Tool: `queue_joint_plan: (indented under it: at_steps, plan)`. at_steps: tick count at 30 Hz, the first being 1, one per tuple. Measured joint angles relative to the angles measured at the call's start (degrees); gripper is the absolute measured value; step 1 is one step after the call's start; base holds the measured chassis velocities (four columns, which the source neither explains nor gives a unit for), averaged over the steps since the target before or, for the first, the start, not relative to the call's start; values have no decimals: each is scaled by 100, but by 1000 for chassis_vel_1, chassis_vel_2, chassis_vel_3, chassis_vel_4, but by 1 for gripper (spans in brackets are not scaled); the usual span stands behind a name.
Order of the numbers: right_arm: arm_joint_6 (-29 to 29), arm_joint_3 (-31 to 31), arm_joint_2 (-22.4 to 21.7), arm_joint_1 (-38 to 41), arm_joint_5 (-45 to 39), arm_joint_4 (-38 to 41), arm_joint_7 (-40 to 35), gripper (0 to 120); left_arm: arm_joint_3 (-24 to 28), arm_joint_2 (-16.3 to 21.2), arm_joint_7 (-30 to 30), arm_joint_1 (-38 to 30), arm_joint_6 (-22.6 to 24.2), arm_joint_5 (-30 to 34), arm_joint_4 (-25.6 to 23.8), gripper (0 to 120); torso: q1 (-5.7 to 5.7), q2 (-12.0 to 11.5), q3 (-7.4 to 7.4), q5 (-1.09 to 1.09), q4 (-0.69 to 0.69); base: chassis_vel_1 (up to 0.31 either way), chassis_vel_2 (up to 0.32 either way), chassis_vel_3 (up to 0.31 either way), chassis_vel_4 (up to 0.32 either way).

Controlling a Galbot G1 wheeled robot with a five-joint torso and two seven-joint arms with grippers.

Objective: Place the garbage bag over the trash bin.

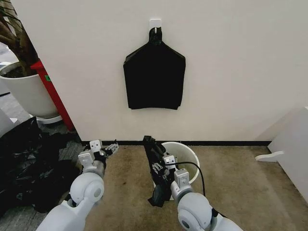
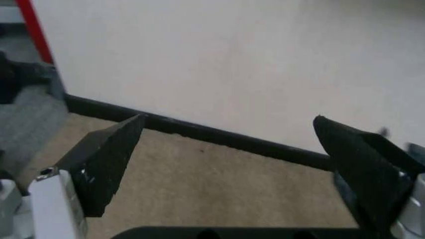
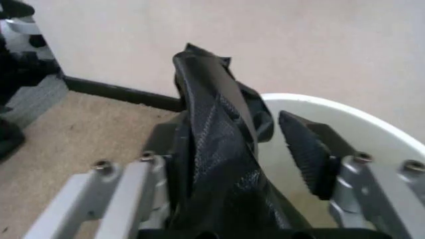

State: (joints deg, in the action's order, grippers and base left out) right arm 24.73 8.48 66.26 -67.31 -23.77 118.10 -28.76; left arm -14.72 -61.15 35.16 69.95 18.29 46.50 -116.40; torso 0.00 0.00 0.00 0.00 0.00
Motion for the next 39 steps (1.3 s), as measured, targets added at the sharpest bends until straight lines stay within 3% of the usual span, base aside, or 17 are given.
queue_joint_plan:
  at_steps: [7,12,24,30,34,39]
  plan:
    - [-190,-163,33,-83,56,-72,38,20,177,-28,-115,16,87,434,-186,100,0,0,0,0,0,0,0,0,0]
    - [-181,-378,87,-156,90,-203,-18,0,320,-87,-284,-1,591,931,-292,100,0,0,0,1,1,0,0,0,0]
    - [-1,-647,218,-222,-101,-279,-514,0,570,-510,-650,-255,948,1067,-49,100,0,0,0,1,0,0,0,0,0]
    - [4,-682,262,-221,-103,-332,-536,0,1123,-805,-705,-419,991,515,154,100,0,0,0,1,0,0,0,0,0]
    - [-14,-647,283,-234,-117,-319,-531,0,1533,-944,-594,-513,1049,-195,285,100,0,0,0,1,0,0,0,0,0]
    - [-32,-629,285,-255,-116,-294,-525,0,1649,-1032,-402,-587,1117,-506,436,100,0,0,0,1,0,0,0,0,0]
